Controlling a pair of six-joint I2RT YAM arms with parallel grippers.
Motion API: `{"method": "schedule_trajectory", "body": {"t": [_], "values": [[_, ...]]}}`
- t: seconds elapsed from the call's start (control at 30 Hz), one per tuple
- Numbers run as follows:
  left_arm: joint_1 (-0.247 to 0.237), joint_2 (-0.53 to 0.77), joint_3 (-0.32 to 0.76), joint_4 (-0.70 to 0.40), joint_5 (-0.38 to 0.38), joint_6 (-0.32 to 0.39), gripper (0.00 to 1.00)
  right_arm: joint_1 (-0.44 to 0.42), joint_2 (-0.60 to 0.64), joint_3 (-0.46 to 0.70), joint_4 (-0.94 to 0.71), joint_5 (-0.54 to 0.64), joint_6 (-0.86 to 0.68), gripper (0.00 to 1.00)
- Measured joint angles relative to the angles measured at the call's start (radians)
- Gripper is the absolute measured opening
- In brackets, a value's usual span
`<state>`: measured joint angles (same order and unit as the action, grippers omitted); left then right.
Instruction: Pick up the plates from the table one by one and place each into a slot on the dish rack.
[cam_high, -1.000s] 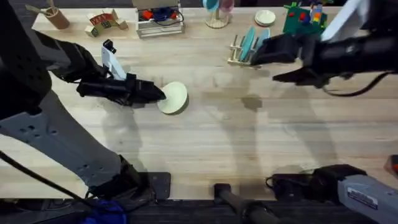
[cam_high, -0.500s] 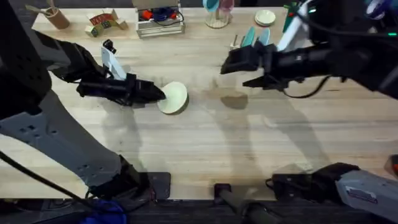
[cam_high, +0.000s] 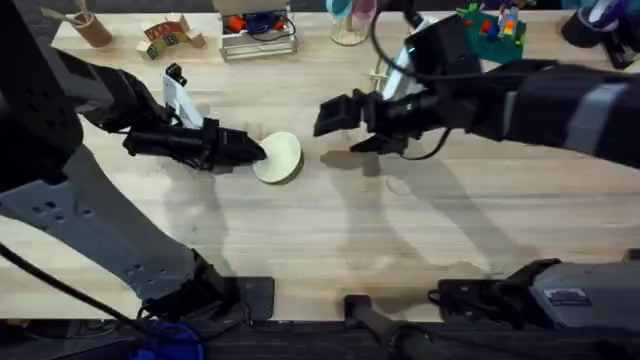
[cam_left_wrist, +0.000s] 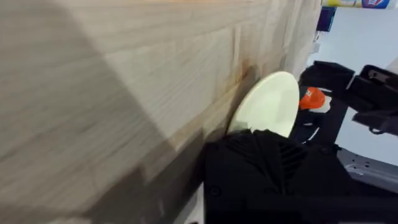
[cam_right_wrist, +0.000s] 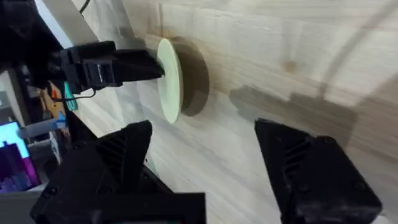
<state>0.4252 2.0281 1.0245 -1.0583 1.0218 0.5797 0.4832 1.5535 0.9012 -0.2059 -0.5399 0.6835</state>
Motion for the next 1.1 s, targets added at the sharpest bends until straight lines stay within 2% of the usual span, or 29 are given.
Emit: {"method": "schedule_trajectory", "body": {"t": [0.47, 0.83, 1.1], "values": [[0.0, 0.0, 0.0, 0.0, 0.0, 0.0, 0.04, 0.131, 0.151, -0.001, 0.262, -0.003, 0.107, 0.993], [0.0, 0.0, 0.0, 0.0, 0.0, 0.0, 0.04, 0.149, 0.166, -0.002, 0.331, -0.003, 0.14, 0.992], [0.0, 0.0, 0.0, 0.0, 0.0, 0.0, 0.042, 0.174, 0.19, -0.002, 0.392, -0.003, 0.172, 0.955]]}}
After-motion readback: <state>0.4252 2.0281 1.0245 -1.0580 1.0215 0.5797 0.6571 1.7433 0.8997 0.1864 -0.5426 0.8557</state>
